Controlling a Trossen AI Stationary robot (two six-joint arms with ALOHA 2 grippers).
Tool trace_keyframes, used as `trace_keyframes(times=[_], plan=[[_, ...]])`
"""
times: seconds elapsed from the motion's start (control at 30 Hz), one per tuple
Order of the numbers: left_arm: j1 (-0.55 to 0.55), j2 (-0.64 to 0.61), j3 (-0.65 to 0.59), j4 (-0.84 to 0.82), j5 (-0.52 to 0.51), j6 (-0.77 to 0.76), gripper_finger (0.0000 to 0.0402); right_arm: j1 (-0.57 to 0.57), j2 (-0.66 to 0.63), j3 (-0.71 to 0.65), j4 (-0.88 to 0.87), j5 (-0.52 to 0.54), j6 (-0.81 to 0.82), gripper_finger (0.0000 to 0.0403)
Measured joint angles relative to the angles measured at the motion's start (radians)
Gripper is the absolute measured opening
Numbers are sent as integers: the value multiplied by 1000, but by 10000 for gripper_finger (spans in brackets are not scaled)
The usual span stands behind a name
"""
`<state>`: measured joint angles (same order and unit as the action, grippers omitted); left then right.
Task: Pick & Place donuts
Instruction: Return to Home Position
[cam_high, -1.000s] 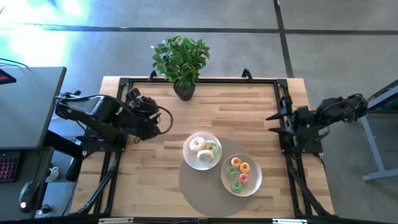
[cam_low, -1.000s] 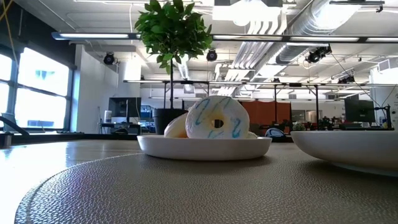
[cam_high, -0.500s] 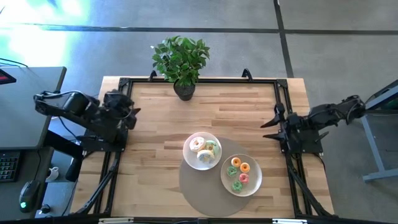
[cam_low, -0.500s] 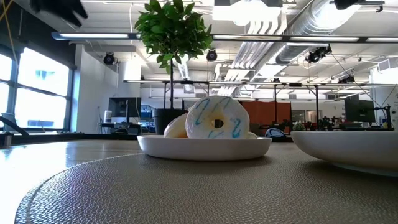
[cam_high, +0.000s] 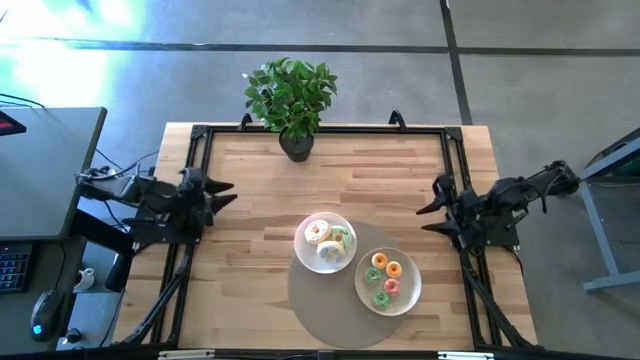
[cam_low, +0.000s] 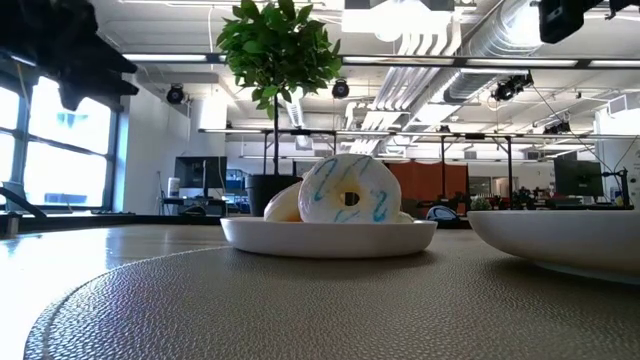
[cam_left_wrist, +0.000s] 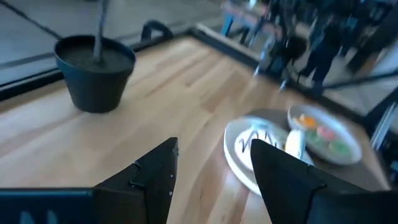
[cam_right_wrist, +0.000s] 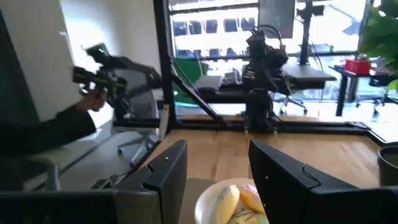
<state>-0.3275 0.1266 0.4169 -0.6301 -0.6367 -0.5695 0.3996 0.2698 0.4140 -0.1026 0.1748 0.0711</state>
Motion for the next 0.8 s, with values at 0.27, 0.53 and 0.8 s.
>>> trace_keyframes(times=[0.27,0.53,0.8], plan=[[0,-103,-68,76,22,73,202,0,-188,-67,-4,-31,-8,169],[0,-116,-192,355,106,245,202,0,-260,-197,76,-35,-5,169],[0,-119,-282,496,191,251,202,0,-265,-262,127,-27,-8,169]])
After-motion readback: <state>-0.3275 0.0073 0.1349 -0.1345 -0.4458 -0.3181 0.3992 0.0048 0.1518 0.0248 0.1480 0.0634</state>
